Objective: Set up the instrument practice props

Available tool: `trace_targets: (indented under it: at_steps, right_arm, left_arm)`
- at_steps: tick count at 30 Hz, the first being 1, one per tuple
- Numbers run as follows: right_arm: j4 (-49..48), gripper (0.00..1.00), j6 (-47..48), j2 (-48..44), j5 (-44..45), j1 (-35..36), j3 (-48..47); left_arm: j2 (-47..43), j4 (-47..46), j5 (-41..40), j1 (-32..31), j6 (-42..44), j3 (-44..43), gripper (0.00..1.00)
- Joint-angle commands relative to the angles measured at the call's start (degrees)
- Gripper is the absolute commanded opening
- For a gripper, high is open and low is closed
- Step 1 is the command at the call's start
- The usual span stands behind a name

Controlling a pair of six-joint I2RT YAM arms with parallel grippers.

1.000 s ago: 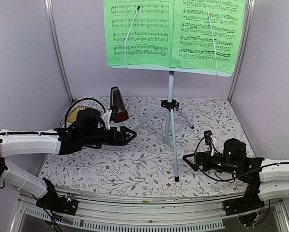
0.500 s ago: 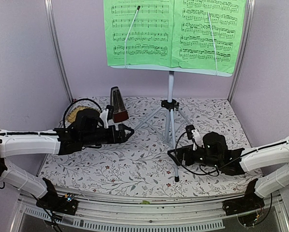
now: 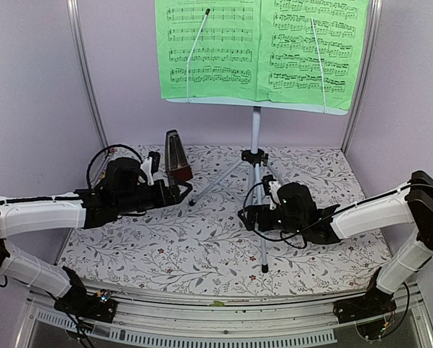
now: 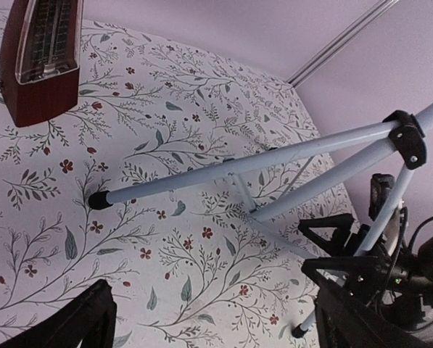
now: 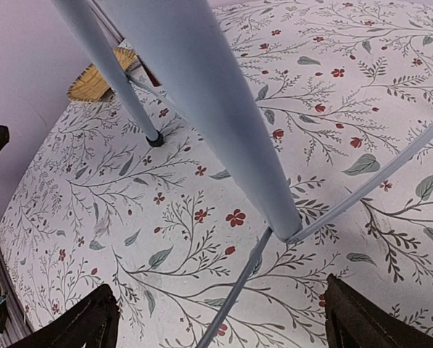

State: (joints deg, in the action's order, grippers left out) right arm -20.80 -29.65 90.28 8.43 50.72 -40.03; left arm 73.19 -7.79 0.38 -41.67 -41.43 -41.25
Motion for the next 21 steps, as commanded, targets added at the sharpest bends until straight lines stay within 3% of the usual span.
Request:
trace_targets:
  at_steps: [1, 21]
  right_arm:
    - [2.73, 0.99, -2.62, 2.60, 5.34, -1.04, -4.09]
    - [5.68, 0.99, -5.29, 16.57, 11.59, -7.92, -20.84]
  left_arm:
    - [-1.95, 0.13, 1.33, 1.86, 0.43, 0.56, 0.96]
    - [-4.27, 1.84, 2.55, 5.51, 1.13, 1.48, 0.96]
